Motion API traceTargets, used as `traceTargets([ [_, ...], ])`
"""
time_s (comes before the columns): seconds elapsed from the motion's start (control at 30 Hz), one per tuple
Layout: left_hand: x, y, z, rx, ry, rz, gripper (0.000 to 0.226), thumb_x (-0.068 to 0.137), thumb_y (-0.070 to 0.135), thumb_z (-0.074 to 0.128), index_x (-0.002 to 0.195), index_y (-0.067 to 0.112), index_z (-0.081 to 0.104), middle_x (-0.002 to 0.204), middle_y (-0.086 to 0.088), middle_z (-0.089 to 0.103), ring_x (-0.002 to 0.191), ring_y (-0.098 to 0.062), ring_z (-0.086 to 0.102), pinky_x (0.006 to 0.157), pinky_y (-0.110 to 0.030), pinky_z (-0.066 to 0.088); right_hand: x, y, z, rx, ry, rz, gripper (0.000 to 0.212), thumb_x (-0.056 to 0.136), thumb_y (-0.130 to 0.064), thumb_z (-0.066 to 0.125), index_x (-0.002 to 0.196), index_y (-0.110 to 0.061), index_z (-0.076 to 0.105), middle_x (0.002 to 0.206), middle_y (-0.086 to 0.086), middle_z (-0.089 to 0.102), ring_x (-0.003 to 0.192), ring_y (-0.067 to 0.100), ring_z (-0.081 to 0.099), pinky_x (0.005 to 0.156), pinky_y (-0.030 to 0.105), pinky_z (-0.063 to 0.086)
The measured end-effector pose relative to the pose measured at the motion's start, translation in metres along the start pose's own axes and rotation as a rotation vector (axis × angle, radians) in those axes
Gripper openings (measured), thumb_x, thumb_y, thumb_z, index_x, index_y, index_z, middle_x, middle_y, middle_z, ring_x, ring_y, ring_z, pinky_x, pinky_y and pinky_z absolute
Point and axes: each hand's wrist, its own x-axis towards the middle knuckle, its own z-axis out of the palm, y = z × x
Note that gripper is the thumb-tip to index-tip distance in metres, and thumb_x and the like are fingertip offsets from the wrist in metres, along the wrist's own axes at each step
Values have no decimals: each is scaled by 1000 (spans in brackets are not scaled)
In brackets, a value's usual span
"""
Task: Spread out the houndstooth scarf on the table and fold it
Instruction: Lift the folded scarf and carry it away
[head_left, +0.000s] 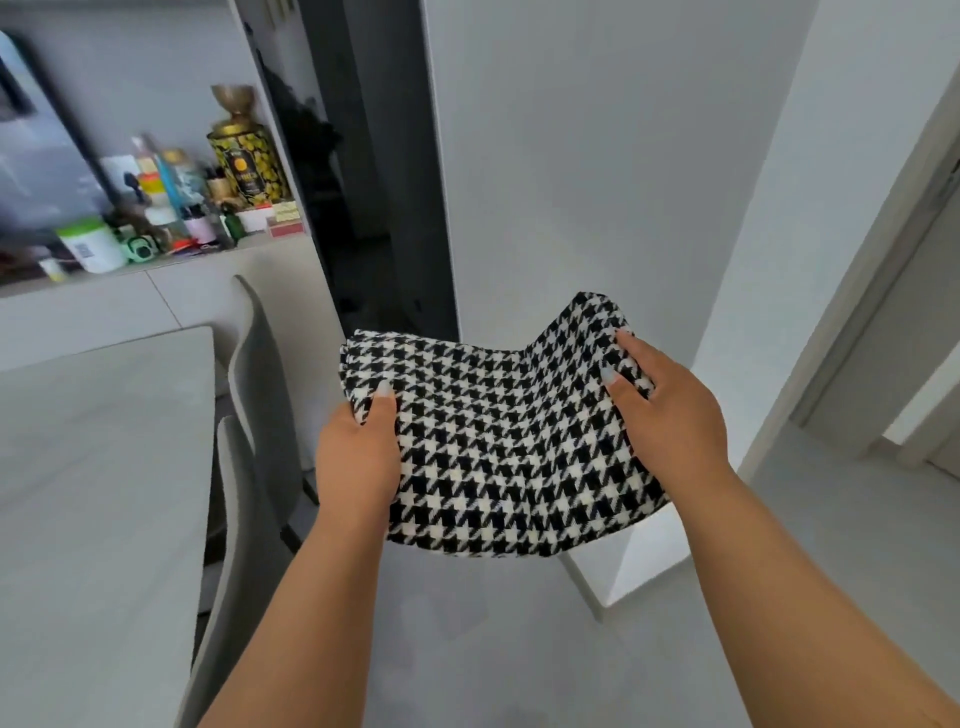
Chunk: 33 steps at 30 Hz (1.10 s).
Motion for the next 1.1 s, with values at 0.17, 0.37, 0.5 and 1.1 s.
traceTargets([
  [0.17,29,0,6,44,121,-14,35,94,50,47,102,19,59,92,7,60,93,-18,59,88,-39,47,45,4,36,29,-126,-50,45,96,-41,49,141,-42,41,146,-7,45,126,16,49,95,25,35],
  [0.37,83,-4,-2,52,232,-32,38,91,54,48,104,21,60,98,6,64,96,-20,62,91,-41,49,99,-18,93,14,-245,-121,45,96,-40,48,141,-41,41,146,-7,46,128,18,48,102,33,38],
  [0.5,130,4,-7,40,272,-14,37,94,50,47,106,18,60,100,3,64,97,-21,60,93,-43,49,136,-34,137,44,-267,-157,45,96,-43,49,140,-42,42,145,-7,46,127,18,49,101,33,39],
  [1.1,360,18,-40,27,455,-27,33,94,49,49,86,18,59,87,2,65,85,-19,62,80,-37,50,298,-126,334,61,-356,-311,45,96,-40,49,140,-36,44,142,-8,49,127,15,48,100,28,37],
])
